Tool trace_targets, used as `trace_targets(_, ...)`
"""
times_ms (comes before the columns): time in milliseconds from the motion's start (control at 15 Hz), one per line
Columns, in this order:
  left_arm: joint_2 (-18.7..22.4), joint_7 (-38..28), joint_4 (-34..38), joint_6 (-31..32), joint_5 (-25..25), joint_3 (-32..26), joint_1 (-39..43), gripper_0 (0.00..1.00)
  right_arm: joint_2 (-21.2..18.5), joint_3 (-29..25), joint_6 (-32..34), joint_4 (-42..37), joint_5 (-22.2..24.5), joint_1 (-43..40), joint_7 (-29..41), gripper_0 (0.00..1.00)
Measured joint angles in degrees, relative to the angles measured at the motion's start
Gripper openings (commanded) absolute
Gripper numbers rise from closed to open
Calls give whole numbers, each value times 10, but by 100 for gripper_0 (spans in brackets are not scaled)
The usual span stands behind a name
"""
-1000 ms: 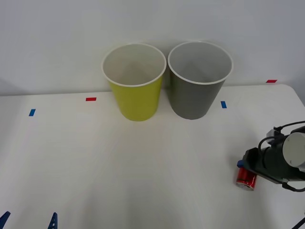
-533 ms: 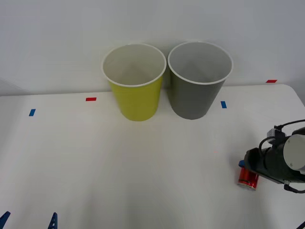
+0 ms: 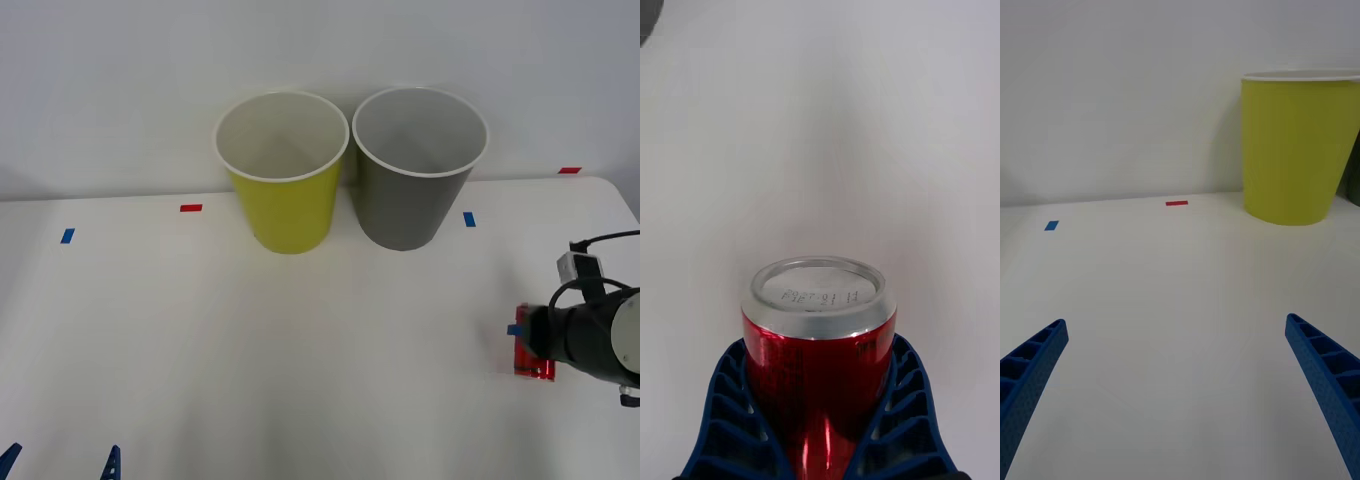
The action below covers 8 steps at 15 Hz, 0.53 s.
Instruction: Put cans in the gray bin and PET bottles in the light green bin.
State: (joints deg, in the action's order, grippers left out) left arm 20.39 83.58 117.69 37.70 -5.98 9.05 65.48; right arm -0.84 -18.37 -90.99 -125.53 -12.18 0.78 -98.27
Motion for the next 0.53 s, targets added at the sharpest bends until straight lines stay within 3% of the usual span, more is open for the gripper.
trace_targets(200, 0, 0, 0, 0, 0, 0, 0, 100, 11, -1, 16, -35, 2, -17, -38, 5)
trace_targets(533, 0, 0, 0, 0, 0, 0, 0, 100, 13, 14, 16, -122, -10, -61, -26, 5)
